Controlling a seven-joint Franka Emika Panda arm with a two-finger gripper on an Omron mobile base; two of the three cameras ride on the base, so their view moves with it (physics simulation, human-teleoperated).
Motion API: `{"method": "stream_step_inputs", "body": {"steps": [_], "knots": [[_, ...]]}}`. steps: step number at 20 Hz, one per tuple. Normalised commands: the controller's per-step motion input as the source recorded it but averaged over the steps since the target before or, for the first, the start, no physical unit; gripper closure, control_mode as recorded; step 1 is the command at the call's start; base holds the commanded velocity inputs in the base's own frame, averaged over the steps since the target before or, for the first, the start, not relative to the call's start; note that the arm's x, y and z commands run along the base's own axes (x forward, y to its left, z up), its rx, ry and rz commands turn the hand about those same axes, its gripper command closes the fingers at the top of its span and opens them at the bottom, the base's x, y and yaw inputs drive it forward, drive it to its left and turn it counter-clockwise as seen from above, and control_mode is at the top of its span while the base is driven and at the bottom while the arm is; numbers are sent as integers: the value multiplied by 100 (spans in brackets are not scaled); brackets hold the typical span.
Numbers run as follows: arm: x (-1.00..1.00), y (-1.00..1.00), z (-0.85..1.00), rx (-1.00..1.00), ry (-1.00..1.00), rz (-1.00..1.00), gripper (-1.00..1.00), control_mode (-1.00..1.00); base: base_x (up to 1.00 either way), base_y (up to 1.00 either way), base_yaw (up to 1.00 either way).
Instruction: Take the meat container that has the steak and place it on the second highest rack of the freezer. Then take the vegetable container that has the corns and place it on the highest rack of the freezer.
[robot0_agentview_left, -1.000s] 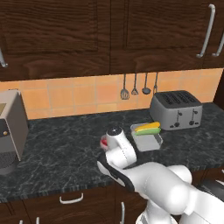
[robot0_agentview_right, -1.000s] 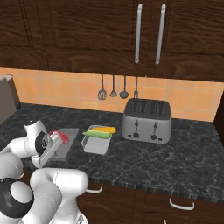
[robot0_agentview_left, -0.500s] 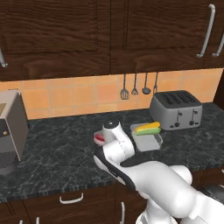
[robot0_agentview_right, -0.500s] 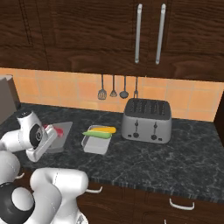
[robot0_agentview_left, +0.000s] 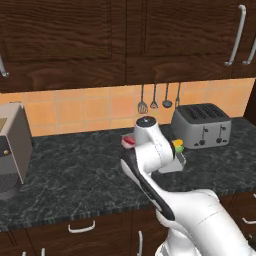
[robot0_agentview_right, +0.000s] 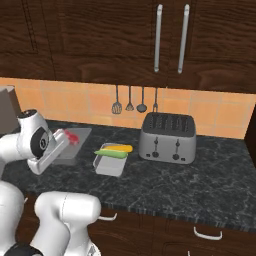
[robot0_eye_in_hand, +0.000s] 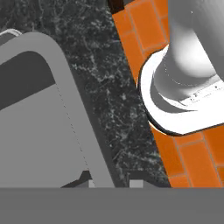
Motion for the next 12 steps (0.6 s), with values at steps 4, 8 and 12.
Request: {"method": "stream_step_inputs", "body": {"steps": [4,8,12], "knots": [[-40,-88,57,26,-2,-15,100,-100,0,0,0],[-31,-71,44,3,-10,-3,100,-100,0,0,0],[-38,-56,41,0,-10,0,100,-100,0,0,0]]}}
